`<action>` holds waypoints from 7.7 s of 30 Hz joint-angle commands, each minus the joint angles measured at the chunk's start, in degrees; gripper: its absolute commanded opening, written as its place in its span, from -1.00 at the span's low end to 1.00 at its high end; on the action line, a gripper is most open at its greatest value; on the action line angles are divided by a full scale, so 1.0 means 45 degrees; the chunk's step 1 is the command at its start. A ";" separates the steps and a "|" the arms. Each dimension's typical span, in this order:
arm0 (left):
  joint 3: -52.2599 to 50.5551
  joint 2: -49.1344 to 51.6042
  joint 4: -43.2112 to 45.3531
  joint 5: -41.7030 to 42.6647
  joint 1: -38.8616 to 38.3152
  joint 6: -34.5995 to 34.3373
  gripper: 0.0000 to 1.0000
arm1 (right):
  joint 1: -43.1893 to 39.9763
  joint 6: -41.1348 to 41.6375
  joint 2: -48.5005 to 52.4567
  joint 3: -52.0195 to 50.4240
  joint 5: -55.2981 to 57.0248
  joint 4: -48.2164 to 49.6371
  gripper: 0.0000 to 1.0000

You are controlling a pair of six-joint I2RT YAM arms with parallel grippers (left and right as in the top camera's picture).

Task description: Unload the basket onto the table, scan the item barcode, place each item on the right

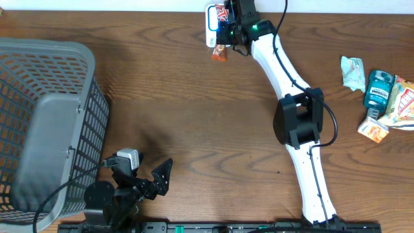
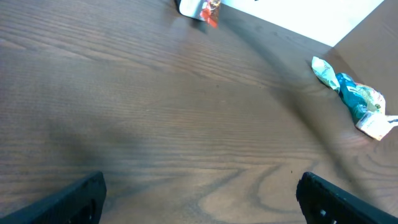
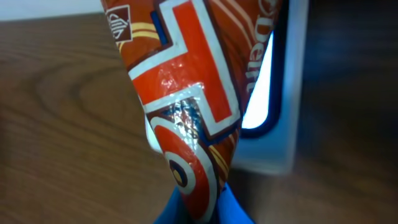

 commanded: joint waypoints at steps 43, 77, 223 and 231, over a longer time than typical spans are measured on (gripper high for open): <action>0.0044 -0.0034 0.0000 -0.0068 0.0039 -0.0015 0.96 | -1.1045 -0.3983 -0.5668 -0.1219 -0.0151 -0.6737 0.99; 0.0044 -0.0034 -0.0398 -0.0068 0.0039 -0.0015 0.96 | -0.9734 -0.0782 -1.9288 -0.1224 -0.0452 -0.9709 0.99; -0.3332 -0.0034 0.6742 -0.5882 0.0029 0.2516 0.95 | -0.4940 -0.2263 -3.3334 -3.1566 0.1690 0.8077 0.98; -0.3332 -0.0034 0.6742 -0.5882 0.0029 0.2516 0.96 | -0.4940 -0.2263 -3.3334 -3.1566 0.1685 0.8077 0.99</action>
